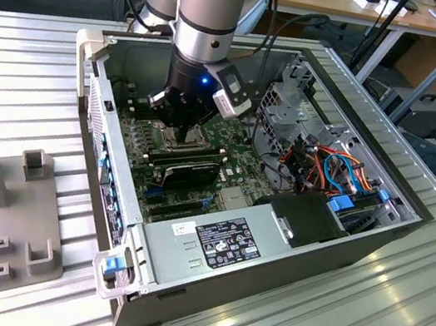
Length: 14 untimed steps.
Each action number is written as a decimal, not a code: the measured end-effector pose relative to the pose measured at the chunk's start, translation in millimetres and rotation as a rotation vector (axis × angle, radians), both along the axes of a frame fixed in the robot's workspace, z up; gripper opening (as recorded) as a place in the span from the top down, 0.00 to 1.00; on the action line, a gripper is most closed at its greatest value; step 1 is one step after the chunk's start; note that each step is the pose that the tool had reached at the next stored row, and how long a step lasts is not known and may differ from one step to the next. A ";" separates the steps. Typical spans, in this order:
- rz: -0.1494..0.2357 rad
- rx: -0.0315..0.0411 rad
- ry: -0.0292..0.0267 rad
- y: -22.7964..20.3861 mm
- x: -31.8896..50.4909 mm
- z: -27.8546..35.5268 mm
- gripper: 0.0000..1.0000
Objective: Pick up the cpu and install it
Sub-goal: 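Install the second cpu locking lever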
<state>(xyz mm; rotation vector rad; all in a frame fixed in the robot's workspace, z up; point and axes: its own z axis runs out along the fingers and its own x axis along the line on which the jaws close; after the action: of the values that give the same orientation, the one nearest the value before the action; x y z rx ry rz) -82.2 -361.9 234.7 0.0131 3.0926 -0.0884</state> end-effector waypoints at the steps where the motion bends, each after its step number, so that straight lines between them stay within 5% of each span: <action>1: 0.000 -0.0001 0.0001 0.0 -0.1 -0.2 0.89; 14: 0.000 0.0001 0.0000 0.0 -0.2 -0.9 0.89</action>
<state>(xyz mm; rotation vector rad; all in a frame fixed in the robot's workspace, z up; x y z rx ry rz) -82.4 -361.8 233.8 0.0129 3.0926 -0.0883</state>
